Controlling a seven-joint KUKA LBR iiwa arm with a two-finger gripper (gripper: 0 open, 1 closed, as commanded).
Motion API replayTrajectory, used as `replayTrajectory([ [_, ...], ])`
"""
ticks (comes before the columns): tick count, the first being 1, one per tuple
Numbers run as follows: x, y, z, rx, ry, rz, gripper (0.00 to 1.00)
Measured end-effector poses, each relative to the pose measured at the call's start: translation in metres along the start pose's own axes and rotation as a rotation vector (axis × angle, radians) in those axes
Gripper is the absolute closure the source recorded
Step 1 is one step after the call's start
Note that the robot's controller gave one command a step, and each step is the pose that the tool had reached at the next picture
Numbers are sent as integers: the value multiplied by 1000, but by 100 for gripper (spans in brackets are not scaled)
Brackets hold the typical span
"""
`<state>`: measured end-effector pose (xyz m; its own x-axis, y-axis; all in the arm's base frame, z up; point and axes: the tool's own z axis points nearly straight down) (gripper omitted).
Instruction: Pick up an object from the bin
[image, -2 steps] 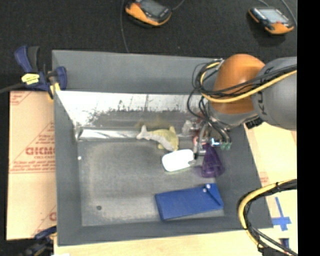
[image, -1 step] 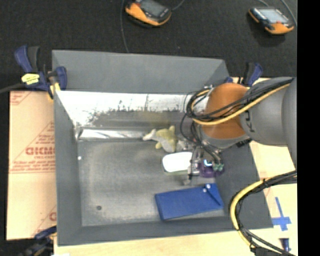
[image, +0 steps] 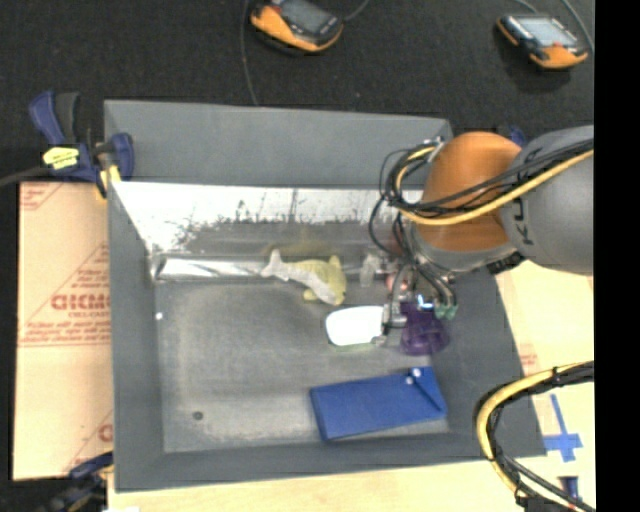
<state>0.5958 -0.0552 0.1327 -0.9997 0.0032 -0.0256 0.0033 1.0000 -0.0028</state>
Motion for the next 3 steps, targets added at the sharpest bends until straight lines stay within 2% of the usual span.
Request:
replayTrajectory([
  [1,6,-7,58,-2,30,-52,0],
  [2,7,-7,63,0,-3,63,0],
  [3,5,-8,58,0,9,-8,100],
])
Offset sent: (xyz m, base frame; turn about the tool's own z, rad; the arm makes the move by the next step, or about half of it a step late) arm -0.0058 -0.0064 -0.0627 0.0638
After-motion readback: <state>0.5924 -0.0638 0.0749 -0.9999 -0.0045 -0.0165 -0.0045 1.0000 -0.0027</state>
